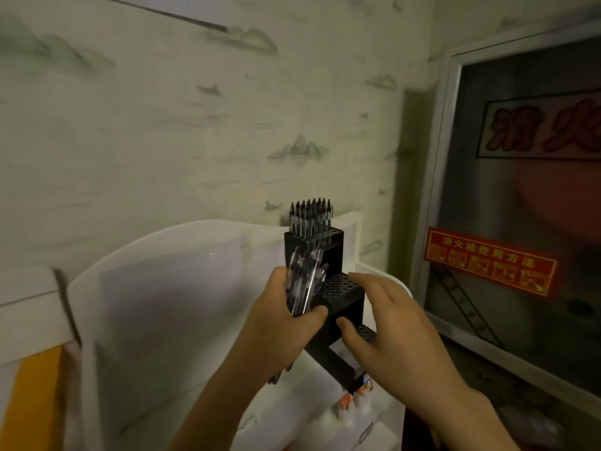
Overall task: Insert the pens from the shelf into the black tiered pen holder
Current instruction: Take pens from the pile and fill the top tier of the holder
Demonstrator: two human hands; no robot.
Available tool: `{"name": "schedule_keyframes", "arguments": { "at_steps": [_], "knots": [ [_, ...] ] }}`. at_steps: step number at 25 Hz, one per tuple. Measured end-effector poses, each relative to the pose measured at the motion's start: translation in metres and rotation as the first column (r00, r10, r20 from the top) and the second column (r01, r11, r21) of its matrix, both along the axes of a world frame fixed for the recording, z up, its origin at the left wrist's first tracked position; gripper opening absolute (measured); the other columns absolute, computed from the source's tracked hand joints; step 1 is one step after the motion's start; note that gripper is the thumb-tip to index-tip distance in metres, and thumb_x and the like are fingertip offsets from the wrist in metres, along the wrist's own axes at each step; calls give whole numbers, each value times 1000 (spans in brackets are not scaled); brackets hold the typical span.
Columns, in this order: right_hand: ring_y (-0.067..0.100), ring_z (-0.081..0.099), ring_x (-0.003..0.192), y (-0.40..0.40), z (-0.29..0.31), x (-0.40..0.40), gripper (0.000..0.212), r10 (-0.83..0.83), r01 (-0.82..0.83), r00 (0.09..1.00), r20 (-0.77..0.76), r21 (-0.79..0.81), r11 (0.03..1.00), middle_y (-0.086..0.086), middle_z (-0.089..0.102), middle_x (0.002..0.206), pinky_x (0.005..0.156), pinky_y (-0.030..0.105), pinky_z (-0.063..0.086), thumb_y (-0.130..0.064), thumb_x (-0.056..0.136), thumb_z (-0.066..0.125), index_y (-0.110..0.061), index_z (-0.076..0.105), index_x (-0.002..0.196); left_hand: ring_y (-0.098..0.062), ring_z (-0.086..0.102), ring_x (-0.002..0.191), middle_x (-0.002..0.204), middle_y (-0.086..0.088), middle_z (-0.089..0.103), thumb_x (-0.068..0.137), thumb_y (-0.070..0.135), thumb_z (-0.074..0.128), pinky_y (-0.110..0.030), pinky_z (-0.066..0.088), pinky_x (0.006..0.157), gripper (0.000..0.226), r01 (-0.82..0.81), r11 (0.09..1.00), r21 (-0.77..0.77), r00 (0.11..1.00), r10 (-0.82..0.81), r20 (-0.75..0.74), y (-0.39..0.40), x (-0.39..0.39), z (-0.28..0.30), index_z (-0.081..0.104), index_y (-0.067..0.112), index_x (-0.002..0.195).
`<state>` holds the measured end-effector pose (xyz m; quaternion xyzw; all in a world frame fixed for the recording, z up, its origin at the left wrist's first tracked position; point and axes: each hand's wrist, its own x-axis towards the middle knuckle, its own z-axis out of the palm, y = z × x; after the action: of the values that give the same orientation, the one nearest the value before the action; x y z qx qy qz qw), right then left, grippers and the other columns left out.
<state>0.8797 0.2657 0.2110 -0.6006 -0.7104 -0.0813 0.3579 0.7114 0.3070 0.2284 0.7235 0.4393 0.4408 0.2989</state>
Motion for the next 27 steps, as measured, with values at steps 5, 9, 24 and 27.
{"name": "schedule_keyframes", "arguments": {
  "at_steps": [5,9,24,27],
  "knots": [
    [-10,47,112,54,-4,36,36,107,-109,964,-245,7,994,-30,53,120,95,10,39,-40,90,59,-37,54,125,6,57,55,66,11,55,79,15,76,-8,41,49,36,21,999,26,1000,-22,10,46,41,-7,50,19,104],
    [4,64,70,103,8,46,9,258,-246,688,-678,116,962,-7,69,73,65,17,51,-30,83,70,-21,71,81,1,60,57,67,13,62,76,14,78,-15,45,49,40,9,996,89,1000,-10,5,95,65,-16,50,22,102],
    [24,70,63,263,44,92,10,260,-439,261,-930,125,890,19,73,74,62,25,59,-2,81,68,0,74,89,6,63,85,95,14,66,75,27,80,-7,48,64,49,-68,998,11,996,69,-65,232,89,-7,46,30,109],
    [19,72,65,287,59,103,13,341,-340,282,-897,239,909,8,75,72,62,18,56,-2,81,69,-7,73,92,-2,62,79,89,9,66,83,22,72,-13,48,61,33,-144,989,-15,988,144,-51,242,78,-9,49,34,103]
  ]
}}
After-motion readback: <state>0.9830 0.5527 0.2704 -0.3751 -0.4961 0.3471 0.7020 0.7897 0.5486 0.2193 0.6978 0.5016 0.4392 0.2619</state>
